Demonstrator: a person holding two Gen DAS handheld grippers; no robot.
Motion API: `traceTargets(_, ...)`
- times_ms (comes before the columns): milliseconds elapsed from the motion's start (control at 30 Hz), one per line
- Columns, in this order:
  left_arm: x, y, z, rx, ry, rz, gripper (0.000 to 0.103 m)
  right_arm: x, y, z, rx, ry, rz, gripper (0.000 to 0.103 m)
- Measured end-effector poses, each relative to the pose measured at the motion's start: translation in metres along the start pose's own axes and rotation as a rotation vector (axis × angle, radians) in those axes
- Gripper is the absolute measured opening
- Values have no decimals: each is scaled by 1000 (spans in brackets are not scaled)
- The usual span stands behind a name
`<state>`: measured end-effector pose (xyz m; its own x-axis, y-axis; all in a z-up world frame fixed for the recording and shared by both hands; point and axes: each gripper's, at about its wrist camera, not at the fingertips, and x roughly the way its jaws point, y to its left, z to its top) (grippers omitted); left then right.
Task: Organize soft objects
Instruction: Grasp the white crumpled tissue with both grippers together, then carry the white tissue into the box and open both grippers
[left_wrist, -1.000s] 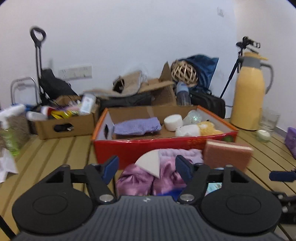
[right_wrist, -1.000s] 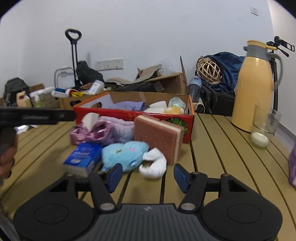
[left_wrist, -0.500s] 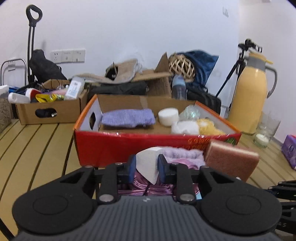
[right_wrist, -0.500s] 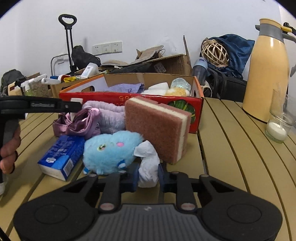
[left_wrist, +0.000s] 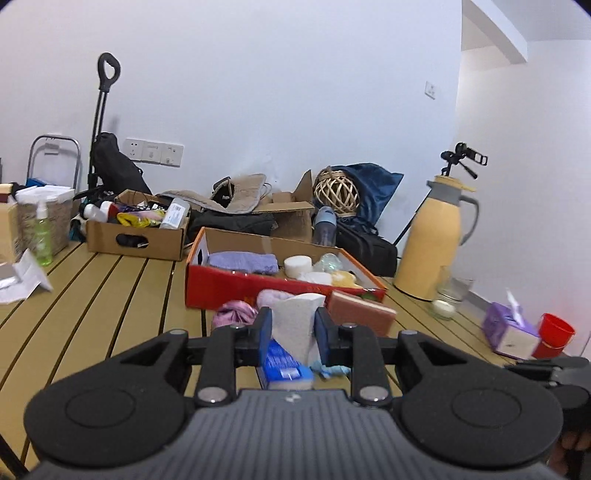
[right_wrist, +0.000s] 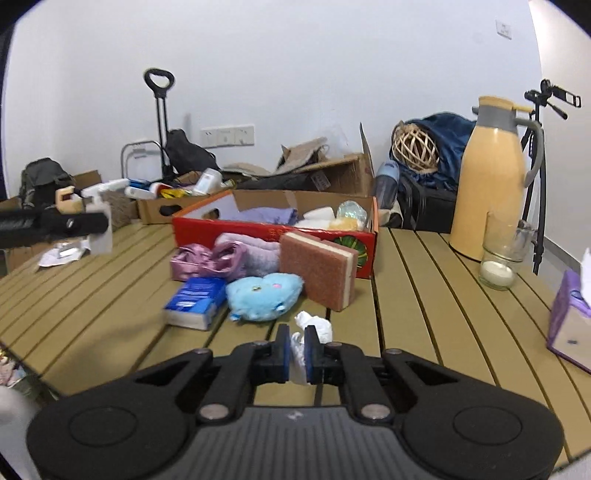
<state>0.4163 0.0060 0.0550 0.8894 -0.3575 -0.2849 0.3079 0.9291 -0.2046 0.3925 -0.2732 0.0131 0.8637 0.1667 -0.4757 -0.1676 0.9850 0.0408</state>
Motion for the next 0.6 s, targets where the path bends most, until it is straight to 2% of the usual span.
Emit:
traceTargets(167,-35,-6,-3,3,-30,10,25,-35,17,-1,-25,-51,27,7)
traceTargets(300,-40,-7,5,24,-54,14,25,-49,25,5,-39,-76,59,7)
traceTargets(433,-12,-2,27,71,-54,13,26,-44,23,28,-47,-110,103,7)
traceTargets(600,69,15,73,142,2,-5,26,5,12,86,-71,-135,170,7)
